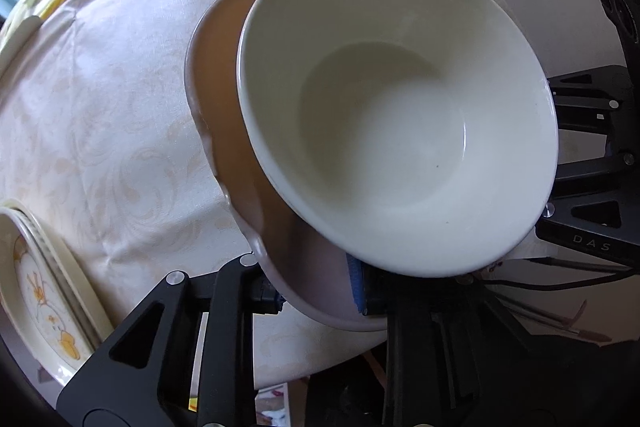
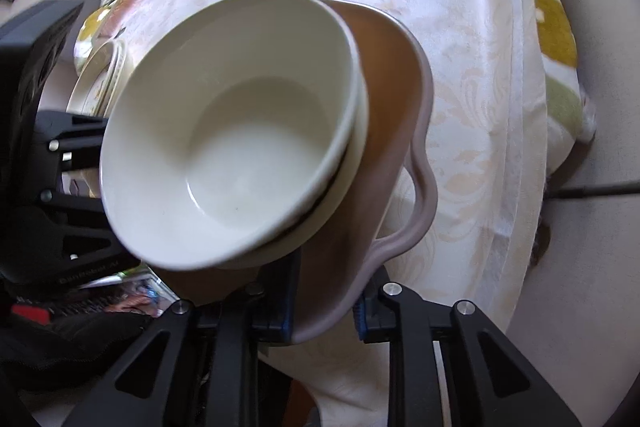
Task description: Organize plates and bowls
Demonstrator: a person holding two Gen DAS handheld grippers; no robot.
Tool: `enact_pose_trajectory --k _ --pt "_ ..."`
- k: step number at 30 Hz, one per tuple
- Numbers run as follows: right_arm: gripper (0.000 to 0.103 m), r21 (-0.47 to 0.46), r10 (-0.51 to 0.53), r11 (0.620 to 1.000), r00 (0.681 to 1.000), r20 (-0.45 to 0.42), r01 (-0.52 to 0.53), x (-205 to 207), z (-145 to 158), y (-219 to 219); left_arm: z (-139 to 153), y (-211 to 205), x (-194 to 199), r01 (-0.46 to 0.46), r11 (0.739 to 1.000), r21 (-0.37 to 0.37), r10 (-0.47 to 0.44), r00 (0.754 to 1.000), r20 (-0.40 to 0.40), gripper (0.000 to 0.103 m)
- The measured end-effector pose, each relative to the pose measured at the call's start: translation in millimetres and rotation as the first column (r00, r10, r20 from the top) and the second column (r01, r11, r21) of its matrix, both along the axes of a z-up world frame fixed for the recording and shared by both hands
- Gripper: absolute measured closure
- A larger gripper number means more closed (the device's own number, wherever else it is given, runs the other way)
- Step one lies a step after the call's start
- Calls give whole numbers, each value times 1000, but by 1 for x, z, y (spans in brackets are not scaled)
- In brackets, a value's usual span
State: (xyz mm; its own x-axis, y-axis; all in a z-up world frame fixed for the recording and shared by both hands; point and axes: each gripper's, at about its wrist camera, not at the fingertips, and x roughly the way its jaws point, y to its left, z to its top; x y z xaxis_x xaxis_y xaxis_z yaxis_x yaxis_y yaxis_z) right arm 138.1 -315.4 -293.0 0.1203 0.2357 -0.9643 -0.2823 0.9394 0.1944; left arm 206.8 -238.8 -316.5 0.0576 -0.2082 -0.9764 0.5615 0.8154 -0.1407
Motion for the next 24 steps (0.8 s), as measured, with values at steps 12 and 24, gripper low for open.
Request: enact_pose_trajectory --k 12,24 --pt "82 -27 90 996 993 74 -88 2 21 24 32 26 -16 -63 998 -3 63 993 97 82" --pt "82 -56 184 983 966 180 -177 21 91 118 104 137 -15 -135 991 -21 137 971 196 82"
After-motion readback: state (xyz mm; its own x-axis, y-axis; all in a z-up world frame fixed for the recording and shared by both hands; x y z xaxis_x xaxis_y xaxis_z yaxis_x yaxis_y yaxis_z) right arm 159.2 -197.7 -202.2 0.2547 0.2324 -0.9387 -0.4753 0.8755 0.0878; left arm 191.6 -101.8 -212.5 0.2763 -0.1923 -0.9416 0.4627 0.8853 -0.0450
